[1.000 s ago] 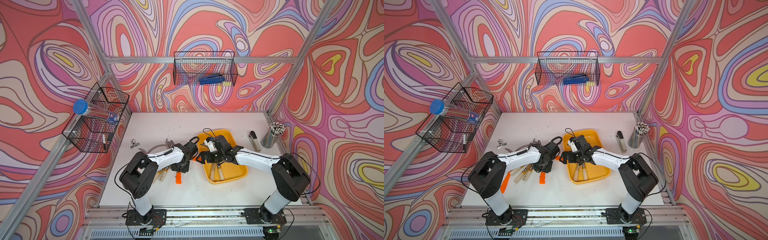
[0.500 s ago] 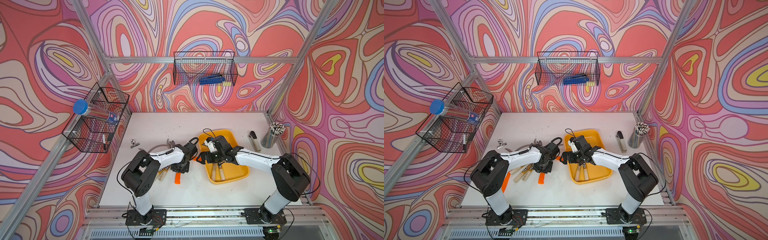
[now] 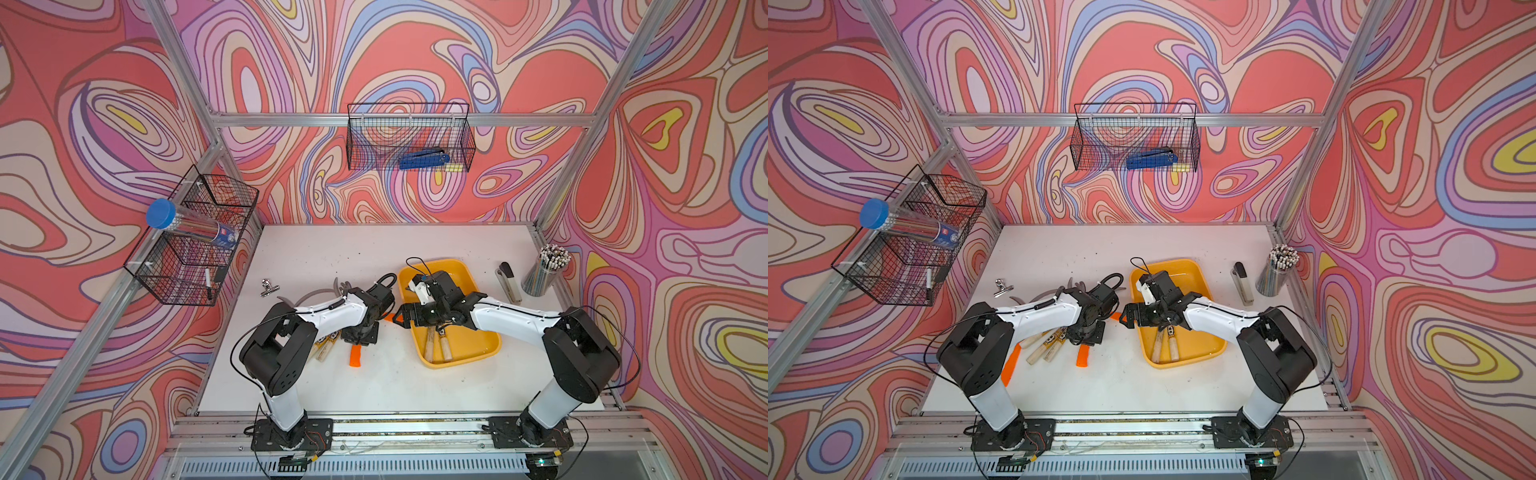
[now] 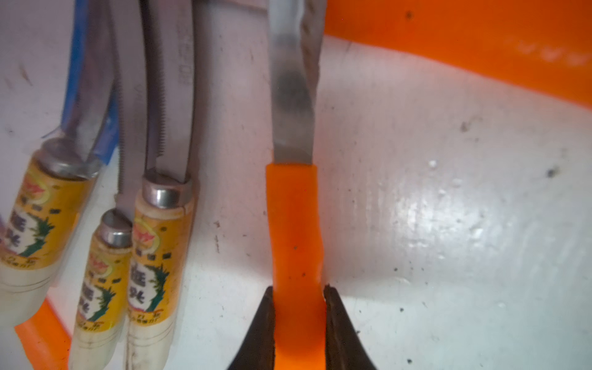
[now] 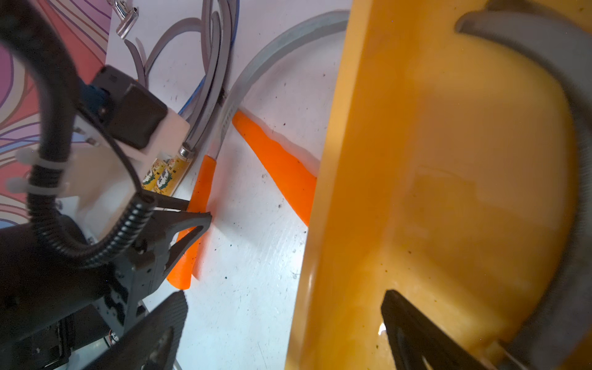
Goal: Put small sickles into storage boxes
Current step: Pick up the sickle at the center of the board.
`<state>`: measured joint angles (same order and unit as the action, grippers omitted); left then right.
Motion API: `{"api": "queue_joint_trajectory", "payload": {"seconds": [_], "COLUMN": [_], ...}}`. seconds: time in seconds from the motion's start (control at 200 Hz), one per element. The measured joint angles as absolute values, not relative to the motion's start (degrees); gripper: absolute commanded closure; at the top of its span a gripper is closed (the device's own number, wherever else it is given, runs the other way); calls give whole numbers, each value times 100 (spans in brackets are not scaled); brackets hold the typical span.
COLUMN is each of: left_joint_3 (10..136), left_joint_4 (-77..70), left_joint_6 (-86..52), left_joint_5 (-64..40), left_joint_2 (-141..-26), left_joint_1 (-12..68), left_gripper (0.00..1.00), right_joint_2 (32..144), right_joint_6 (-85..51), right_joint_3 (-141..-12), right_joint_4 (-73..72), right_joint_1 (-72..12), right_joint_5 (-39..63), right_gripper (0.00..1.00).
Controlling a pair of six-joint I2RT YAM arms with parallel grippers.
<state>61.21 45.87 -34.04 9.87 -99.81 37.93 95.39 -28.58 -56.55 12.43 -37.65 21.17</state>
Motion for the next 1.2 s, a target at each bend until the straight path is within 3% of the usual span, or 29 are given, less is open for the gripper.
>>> {"api": "queue_joint_trajectory", "payload": {"seconds": [0.876,1.202], "left_joint_3": [6569,6807], "left_joint_4": [4880,5081], "left_joint_6": [-3356,-3223], "left_joint_5": [698,690], "left_joint_2": [-9297,-9111], "left_joint_1": [3701,3531], "left_gripper": [82,81], "right_joint_2": [9306,9518], "right_joint_6": [-2923,-2982], "right_joint_3": [-5655,-5655], "right_joint_4": [1369,1212], "right_joint_1": [-3758,-3758], "right_joint_5": [1778,2093], "right_gripper": [1,2]}}
